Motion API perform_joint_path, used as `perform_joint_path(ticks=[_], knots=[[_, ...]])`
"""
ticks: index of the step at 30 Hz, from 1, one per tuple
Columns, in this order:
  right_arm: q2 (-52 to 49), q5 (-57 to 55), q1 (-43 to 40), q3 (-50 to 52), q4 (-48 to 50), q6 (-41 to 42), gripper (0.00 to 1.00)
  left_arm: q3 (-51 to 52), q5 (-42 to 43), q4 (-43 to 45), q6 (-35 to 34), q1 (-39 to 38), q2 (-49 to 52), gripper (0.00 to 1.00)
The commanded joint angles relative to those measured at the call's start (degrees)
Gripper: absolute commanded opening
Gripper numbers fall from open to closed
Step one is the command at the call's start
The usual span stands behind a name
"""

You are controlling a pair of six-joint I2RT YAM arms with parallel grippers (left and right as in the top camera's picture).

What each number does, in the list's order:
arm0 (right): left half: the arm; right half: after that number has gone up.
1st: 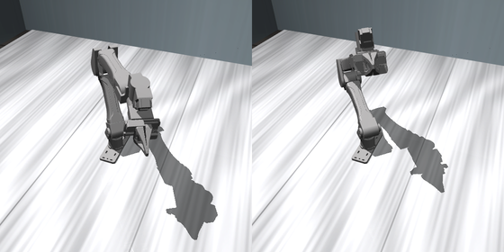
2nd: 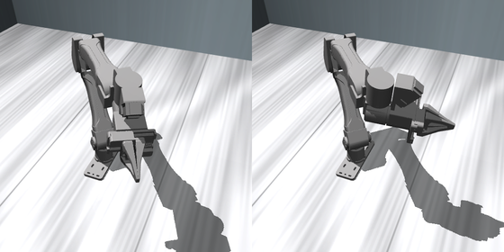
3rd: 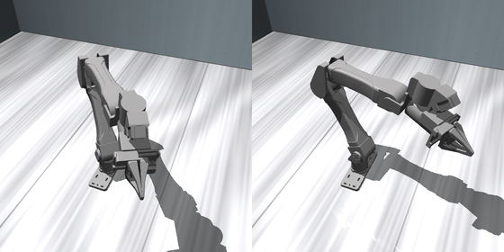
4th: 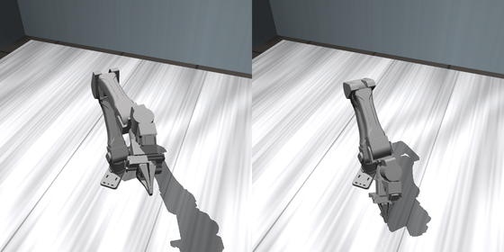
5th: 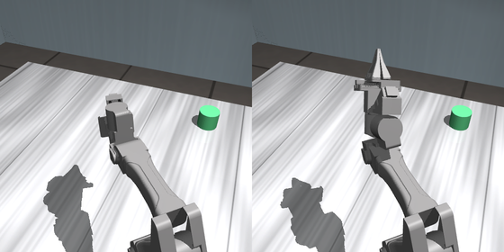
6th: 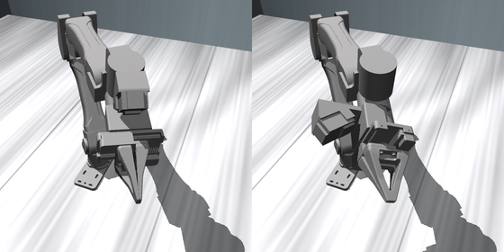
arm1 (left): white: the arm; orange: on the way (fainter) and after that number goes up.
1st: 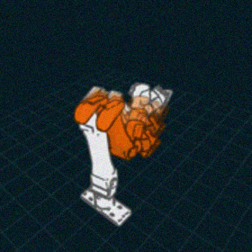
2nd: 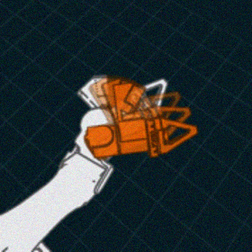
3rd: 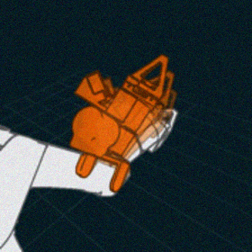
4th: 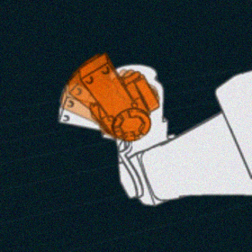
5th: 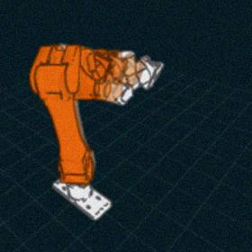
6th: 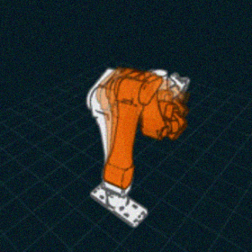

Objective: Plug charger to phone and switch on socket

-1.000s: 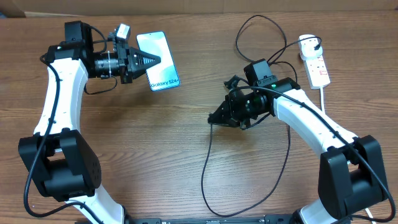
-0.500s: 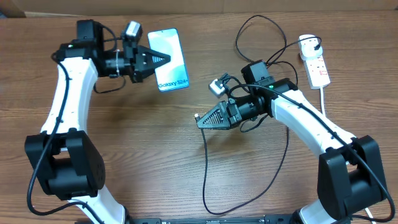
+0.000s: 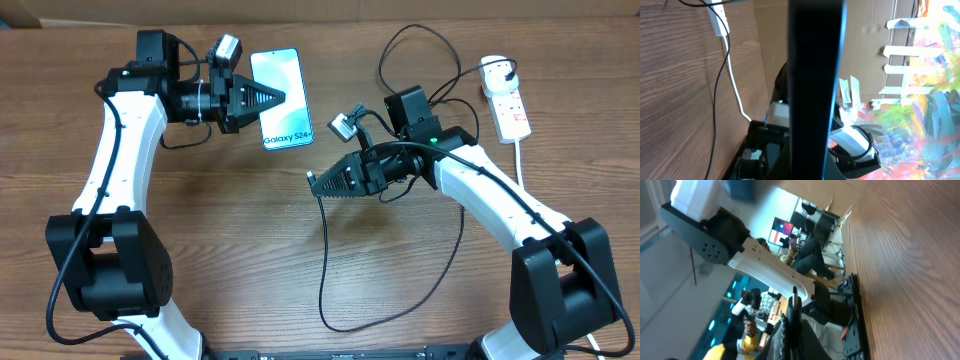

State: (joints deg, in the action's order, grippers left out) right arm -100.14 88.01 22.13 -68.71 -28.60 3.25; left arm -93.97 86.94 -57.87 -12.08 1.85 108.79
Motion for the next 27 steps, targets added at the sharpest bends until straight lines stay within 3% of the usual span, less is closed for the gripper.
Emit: perform_joint_path(ticks=[1,3,8,16,21,27], knots=[[1.36,0.07,-0.07,-1.14,9.03,15.85,0.04,-0.63,0.72,0.09,0.28,-0.02,-0.31,0.04],[1.36,-0.94,0.22,-1.14,15.82,23.69,0.04,-0.63,0.04,0.07,0.28,-0.07,-0.31,0.04],[1.36,-4.17,0.83,-1.11,22.1,33.0,0.04,-0.63,-0.13,0.09,0.24,-0.13,-0.31,0.04],[1.36,-5.99,2.38,-1.11,22.64,33.46,0.04,-0.63,0.07,0.15,0.24,-0.2,-0.31,0.04],[1.36,-6.14,2.4,-1.11,29.14,39.04,0.04,-0.63,0.09,1.27,-0.39,-0.17,-0.31,0.04],[1.36,-6.6,2.4,-1.11,29.88,40.3,0.04,-0.63,0.11,2.45,-1.33,-0.17,-0.31,0.04]])
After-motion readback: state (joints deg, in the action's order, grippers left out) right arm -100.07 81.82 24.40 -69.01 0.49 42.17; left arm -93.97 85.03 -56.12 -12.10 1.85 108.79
